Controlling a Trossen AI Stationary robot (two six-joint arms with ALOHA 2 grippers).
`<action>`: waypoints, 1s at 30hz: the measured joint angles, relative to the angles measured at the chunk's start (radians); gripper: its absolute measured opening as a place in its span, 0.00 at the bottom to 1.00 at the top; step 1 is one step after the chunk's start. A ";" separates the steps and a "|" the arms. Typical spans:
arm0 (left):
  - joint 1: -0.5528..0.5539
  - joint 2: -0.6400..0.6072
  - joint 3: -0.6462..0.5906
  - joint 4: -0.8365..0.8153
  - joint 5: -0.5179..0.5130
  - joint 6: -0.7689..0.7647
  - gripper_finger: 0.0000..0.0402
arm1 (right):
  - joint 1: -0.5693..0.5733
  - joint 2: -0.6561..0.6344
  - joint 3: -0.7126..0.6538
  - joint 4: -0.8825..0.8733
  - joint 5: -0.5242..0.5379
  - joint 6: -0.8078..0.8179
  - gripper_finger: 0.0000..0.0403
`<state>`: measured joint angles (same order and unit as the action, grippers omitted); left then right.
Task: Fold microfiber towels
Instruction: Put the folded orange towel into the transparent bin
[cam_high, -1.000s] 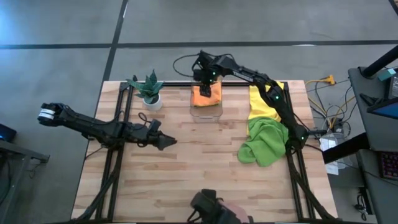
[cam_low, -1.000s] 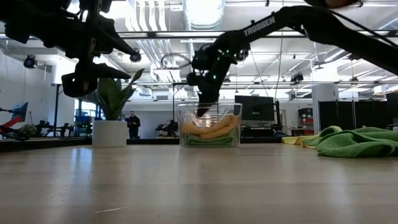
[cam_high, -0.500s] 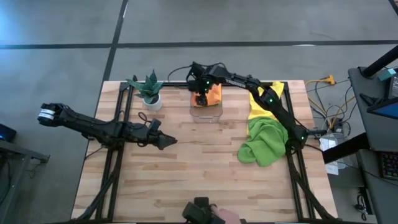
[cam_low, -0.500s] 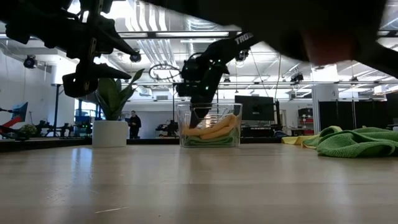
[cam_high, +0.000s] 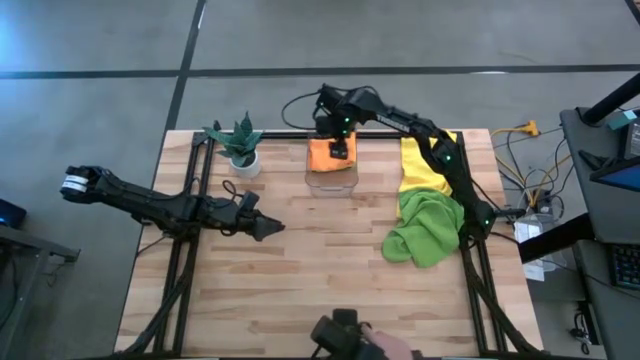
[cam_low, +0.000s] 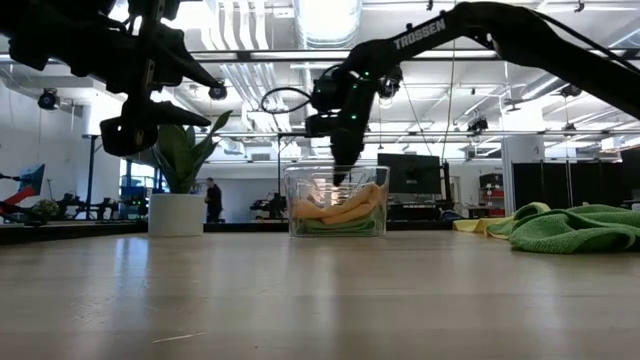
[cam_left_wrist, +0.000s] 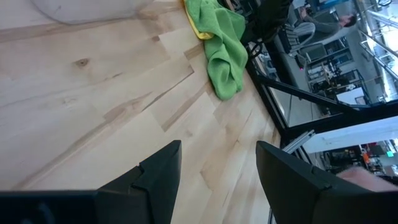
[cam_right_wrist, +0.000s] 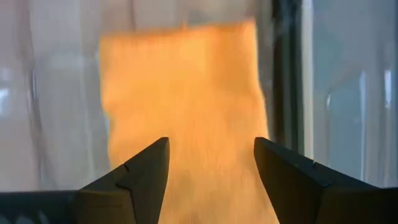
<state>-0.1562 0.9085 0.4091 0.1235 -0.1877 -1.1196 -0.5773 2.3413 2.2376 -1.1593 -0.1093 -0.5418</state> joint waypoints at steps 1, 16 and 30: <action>0.000 0.000 0.000 0.000 0.000 0.000 0.48 | -0.006 -0.003 0.000 -0.024 0.002 -0.020 0.57; 0.000 -0.004 0.000 0.000 0.053 0.000 0.48 | -0.025 -0.009 -0.027 -0.150 0.068 -0.134 0.54; 0.006 -0.074 -0.002 -0.063 0.062 0.023 0.48 | -0.023 -0.010 -0.217 -0.096 0.115 -0.166 0.54</action>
<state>-0.1497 0.8341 0.4068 0.0603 -0.1257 -1.0970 -0.6004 2.3310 2.0210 -1.2556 0.0057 -0.7075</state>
